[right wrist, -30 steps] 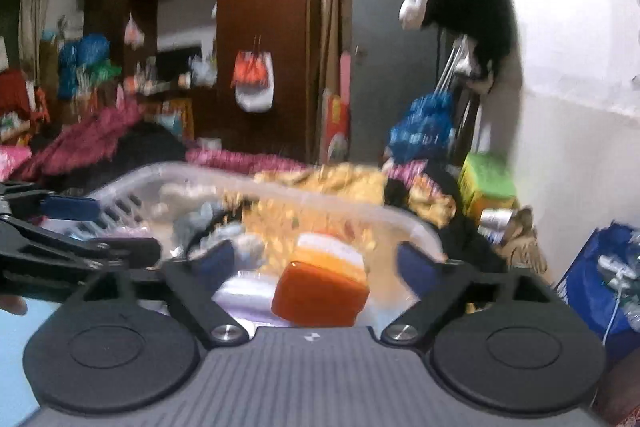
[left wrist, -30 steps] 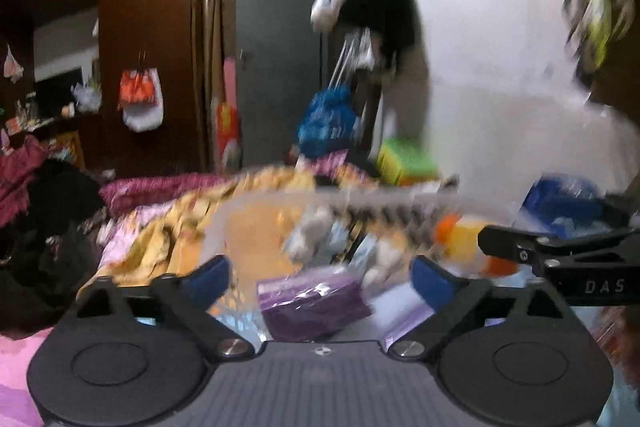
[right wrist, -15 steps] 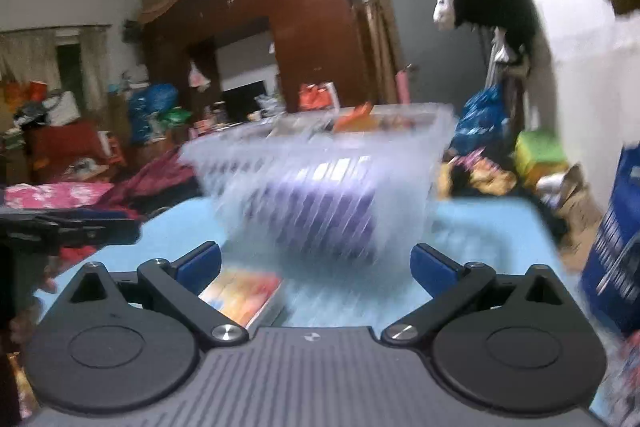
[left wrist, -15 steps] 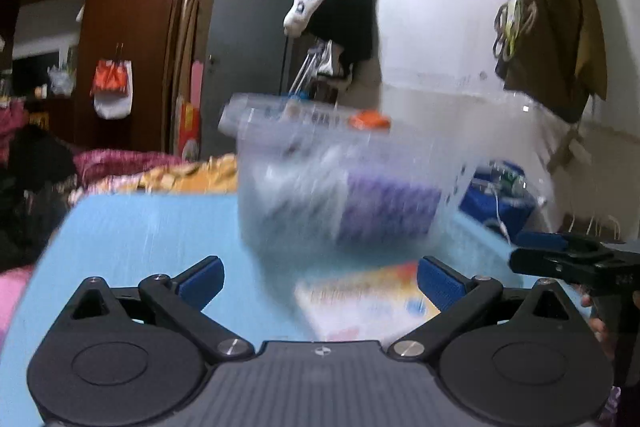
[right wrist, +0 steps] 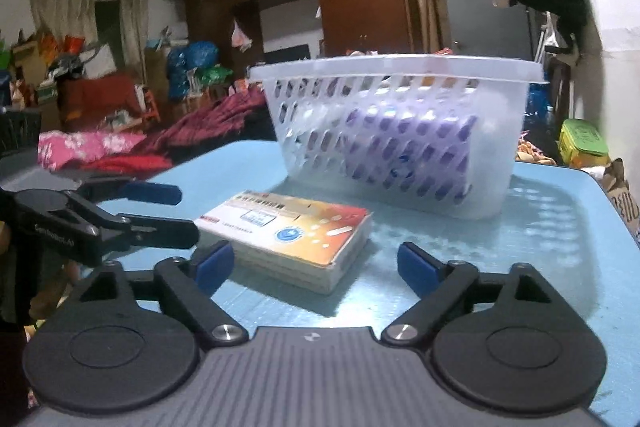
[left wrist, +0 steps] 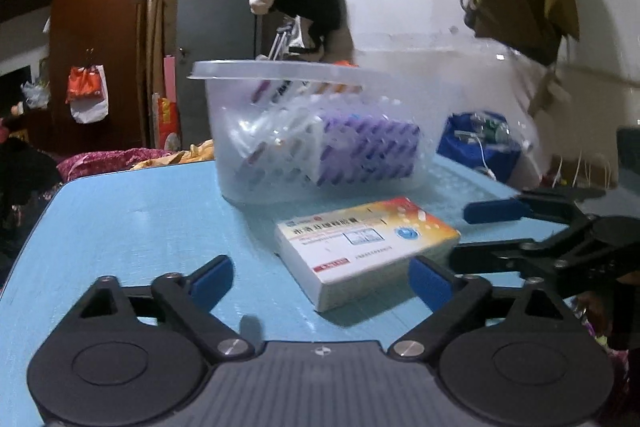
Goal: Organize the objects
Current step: 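Grasp the white medicine box with both grippers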
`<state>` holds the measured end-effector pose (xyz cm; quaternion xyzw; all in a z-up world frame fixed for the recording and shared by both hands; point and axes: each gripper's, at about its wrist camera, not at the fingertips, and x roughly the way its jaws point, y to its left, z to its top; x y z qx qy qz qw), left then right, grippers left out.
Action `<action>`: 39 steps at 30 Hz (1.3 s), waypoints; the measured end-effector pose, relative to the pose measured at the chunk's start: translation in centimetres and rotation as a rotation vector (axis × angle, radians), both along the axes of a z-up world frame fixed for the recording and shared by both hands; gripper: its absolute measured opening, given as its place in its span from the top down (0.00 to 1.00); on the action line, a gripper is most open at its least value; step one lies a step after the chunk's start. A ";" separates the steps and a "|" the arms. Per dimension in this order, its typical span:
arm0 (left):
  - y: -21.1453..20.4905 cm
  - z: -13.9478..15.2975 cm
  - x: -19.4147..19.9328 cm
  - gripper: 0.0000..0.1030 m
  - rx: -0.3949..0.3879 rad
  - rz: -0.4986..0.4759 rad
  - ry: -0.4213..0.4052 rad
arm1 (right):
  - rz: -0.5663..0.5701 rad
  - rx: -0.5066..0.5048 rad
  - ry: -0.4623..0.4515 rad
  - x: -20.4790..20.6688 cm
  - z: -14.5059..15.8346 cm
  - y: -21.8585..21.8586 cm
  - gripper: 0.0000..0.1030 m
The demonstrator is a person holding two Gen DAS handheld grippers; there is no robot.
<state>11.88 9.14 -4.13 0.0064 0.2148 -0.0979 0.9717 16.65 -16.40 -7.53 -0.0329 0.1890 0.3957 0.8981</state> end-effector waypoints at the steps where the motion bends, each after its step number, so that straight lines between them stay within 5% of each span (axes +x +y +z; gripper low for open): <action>1: -0.2 -0.1 0.1 0.14 0.006 -0.001 0.011 | 0.004 -0.008 0.004 -0.1 -0.1 0.2 0.19; 6: -0.6 -0.7 0.7 0.39 -0.001 0.002 0.043 | 0.023 -0.030 0.046 0.1 -0.7 0.8 0.31; 18: -2.5 -1.2 0.1 0.46 0.056 -0.008 -0.003 | 0.024 -0.064 0.027 -0.3 -0.9 0.9 0.54; 39: -1.9 -1.5 -1.4 0.52 0.015 -0.069 -0.080 | 0.019 -0.079 -0.060 -1.6 -0.8 -0.4 0.60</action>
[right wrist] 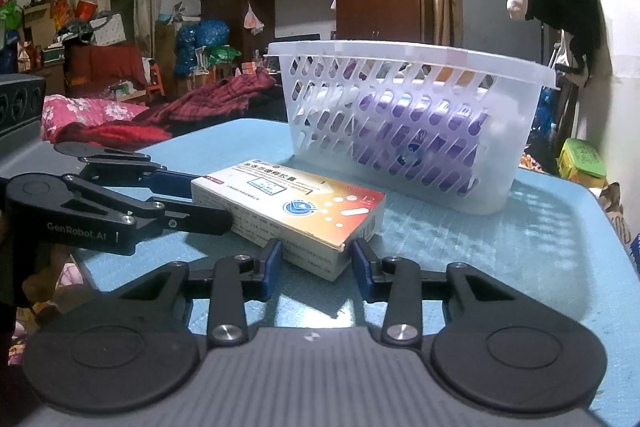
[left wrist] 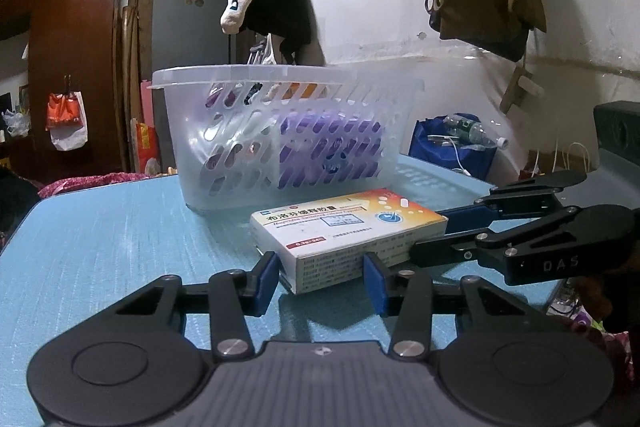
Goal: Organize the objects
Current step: 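Grasp the white medicine box with both grippers, then lift the medicine box into the basket and open both grippers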
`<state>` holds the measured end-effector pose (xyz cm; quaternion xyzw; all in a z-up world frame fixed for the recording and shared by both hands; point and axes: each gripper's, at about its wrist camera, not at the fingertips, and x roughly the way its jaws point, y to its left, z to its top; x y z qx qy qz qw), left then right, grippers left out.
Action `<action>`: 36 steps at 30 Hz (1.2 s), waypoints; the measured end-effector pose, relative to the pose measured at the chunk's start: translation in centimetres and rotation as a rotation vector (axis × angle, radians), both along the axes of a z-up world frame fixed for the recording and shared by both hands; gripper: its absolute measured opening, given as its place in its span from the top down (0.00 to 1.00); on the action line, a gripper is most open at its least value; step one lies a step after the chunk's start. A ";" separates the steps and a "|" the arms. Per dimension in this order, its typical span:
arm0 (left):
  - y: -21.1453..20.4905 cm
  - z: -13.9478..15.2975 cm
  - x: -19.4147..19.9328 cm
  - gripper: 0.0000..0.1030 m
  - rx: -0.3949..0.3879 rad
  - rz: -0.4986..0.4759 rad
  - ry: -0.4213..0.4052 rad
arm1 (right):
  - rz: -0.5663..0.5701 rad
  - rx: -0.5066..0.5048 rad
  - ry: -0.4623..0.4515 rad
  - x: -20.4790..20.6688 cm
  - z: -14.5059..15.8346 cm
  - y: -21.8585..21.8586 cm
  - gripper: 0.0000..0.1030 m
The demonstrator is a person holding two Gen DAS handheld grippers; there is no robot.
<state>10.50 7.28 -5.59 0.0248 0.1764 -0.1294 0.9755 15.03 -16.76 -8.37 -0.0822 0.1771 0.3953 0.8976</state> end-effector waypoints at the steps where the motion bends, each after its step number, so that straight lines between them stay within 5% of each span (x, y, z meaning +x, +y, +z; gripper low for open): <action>1: 0.0 0.0 0.0 0.52 0.002 0.000 -0.002 | 0.001 -0.001 0.000 -0.1 0.1 0.0 0.61; 12: -0.7 2.8 -2.0 0.52 0.003 0.010 -0.104 | 0.003 0.030 -0.051 -1.5 2.0 -0.5 0.62; 21: -2.7 14.9 -0.5 0.52 0.088 0.007 -0.325 | -0.041 0.035 -0.310 -2.0 12.9 -0.8 0.62; 26: -3.4 19.1 4.8 0.52 0.100 0.032 -0.329 | -0.094 0.007 -0.392 1.8 18.4 0.5 0.63; 29: -3.1 18.7 8.6 0.52 0.087 0.032 -0.272 | -0.106 0.002 -0.341 5.7 19.1 1.2 0.63; 36: -2.5 12.9 15.0 0.52 0.086 0.044 -0.105 | -0.139 -0.054 -0.175 11.7 15.0 2.6 0.64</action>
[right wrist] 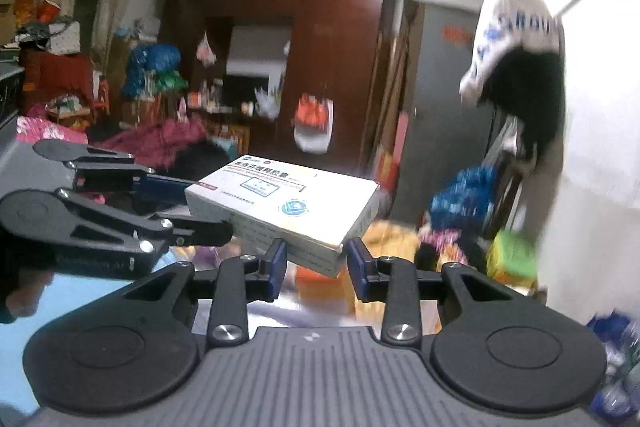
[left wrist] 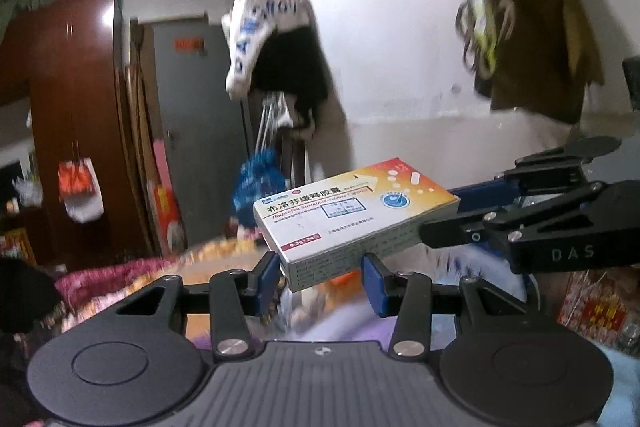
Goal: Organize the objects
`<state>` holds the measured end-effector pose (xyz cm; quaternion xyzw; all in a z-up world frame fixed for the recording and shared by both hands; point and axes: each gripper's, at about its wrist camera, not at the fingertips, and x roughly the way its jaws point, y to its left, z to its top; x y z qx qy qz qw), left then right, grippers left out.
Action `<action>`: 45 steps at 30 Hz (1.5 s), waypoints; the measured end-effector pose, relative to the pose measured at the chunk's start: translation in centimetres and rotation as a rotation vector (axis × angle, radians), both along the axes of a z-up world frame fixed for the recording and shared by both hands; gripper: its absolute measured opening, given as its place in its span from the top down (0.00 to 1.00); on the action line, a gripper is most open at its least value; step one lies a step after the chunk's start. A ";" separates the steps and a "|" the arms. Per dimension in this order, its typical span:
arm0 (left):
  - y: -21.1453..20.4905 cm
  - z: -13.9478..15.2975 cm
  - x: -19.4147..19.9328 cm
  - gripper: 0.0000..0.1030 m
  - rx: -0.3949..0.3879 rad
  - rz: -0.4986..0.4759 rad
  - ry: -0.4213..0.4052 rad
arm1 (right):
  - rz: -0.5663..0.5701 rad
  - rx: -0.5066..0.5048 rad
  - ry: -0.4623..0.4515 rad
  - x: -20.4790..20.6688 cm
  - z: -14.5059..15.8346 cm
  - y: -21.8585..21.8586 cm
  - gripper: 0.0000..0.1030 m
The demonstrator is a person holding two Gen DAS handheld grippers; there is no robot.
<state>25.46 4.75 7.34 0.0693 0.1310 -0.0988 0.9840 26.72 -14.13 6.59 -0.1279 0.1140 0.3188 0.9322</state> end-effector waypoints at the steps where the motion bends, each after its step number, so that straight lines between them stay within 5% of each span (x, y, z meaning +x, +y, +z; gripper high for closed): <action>1: 0.1 -0.7 0.7 0.53 -0.005 0.004 0.024 | -0.006 -0.011 0.015 0.5 -0.7 0.4 0.64; 7: 0.3 -2.0 1.1 0.48 0.003 0.063 0.033 | -0.028 -0.038 0.084 1.6 -2.7 1.3 0.63; 9: 0.7 -1.6 0.3 0.19 -0.014 0.087 0.000 | -0.032 -0.021 0.096 1.7 -2.7 0.7 0.58; 11: 0.7 -1.2 -0.3 0.10 -0.015 0.121 -0.030 | -0.070 -0.009 0.071 1.2 -2.8 0.1 0.22; 13: 0.6 -0.9 -0.6 0.10 -0.010 0.139 -0.039 | -0.112 0.021 0.033 0.8 -2.9 -0.3 0.08; 16: 0.8 -0.7 -0.7 0.06 -0.016 0.150 -0.017 | -0.109 0.039 0.035 0.4 -3.0 -0.8 0.00; 26: 1.7 -0.9 -3.9 0.04 -0.106 0.180 0.041 | -0.073 0.112 0.126 -1.0 -2.8 -2.9 0.00; 35: 0.7 0.0 -10.4 0.04 -0.061 0.224 0.011 | -0.174 0.069 0.101 -6.1 -2.8 -3.9 0.00; 45: -0.9 -0.3 -18.0 0.04 -0.034 0.180 -0.063 | -0.168 0.185 0.091 -12.7 -2.3 -6.2 0.00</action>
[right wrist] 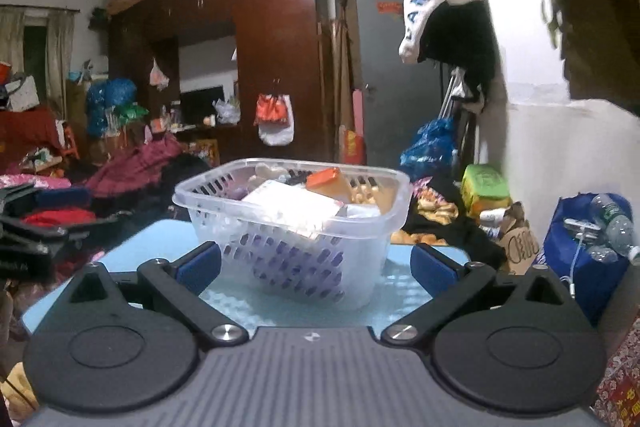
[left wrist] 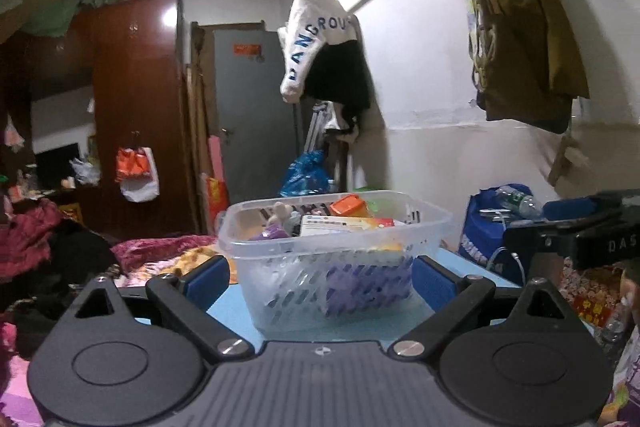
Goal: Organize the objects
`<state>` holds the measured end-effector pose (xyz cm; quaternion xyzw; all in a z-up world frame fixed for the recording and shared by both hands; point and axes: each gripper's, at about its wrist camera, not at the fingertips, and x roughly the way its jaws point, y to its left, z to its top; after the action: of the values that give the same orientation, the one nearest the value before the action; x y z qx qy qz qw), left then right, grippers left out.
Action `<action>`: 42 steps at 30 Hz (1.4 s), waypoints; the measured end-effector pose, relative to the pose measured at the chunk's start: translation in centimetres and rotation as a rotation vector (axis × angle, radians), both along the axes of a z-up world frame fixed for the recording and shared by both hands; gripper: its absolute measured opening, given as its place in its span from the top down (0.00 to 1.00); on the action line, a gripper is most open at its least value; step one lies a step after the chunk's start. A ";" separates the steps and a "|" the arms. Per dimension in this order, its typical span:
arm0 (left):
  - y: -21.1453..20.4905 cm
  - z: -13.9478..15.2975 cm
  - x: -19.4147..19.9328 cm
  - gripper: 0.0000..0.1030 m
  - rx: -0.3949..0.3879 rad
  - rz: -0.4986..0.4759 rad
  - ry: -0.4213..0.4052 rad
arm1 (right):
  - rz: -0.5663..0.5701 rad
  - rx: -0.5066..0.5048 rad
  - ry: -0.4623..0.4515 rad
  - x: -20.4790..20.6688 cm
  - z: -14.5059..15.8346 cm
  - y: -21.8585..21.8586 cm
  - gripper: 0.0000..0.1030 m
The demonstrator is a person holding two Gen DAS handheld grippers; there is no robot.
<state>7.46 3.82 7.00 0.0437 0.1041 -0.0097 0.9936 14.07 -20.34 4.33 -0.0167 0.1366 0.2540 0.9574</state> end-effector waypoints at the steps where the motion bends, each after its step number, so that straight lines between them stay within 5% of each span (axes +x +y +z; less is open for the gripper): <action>1: -0.1 0.0 -0.2 0.04 0.003 0.000 0.000 | -0.009 0.001 -0.008 -0.3 0.0 0.0 0.00; 42: 0.3 -1.2 1.7 0.04 -0.056 0.029 0.087 | -0.008 -0.008 0.028 1.0 -1.5 1.2 0.00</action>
<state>9.21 4.14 5.84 0.0138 0.1474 -0.0003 0.9890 15.08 -19.17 2.86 -0.0163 0.1511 0.2497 0.9563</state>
